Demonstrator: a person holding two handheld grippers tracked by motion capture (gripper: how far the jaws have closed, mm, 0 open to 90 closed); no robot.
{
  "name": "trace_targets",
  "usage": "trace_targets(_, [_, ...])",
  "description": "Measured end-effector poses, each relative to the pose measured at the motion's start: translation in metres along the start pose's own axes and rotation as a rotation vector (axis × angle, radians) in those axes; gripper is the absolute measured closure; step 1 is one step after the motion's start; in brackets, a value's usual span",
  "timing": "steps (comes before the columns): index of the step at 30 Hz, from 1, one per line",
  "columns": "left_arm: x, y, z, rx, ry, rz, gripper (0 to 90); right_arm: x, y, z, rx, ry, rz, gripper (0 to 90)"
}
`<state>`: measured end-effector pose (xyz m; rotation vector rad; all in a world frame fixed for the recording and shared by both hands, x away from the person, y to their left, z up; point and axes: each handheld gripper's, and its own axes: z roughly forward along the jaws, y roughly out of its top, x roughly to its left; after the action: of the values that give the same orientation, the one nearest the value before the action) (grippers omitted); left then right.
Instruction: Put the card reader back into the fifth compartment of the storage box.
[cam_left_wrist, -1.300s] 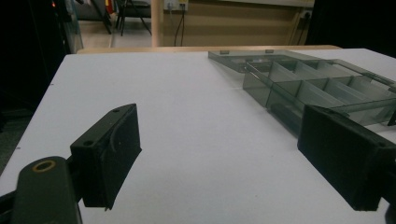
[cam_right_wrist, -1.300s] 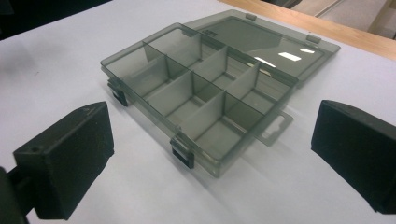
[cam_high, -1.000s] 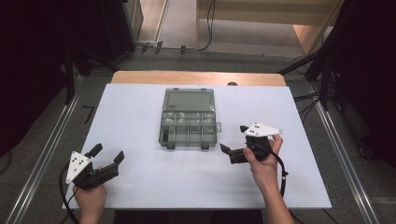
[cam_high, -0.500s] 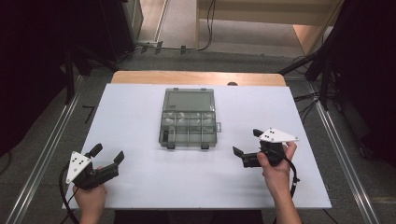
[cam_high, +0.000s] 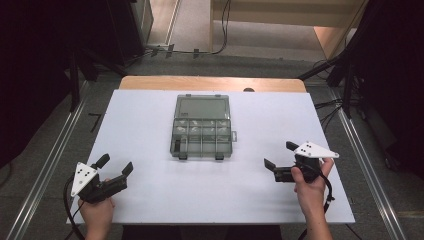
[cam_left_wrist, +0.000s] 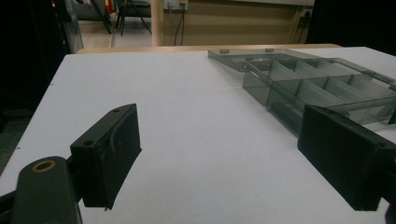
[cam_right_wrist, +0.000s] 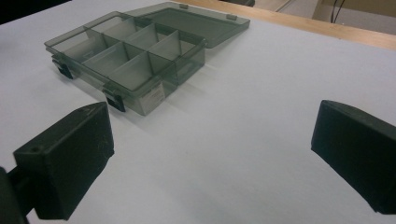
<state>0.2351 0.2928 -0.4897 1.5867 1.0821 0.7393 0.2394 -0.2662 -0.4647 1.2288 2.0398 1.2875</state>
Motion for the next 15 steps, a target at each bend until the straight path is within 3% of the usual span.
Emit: trace_targets(15, [0.0, 0.0, 0.0, 0.001, 0.001, 0.001, 13.6, -0.021, -0.015, -0.02, -0.024, -0.045, 0.043, 0.0])
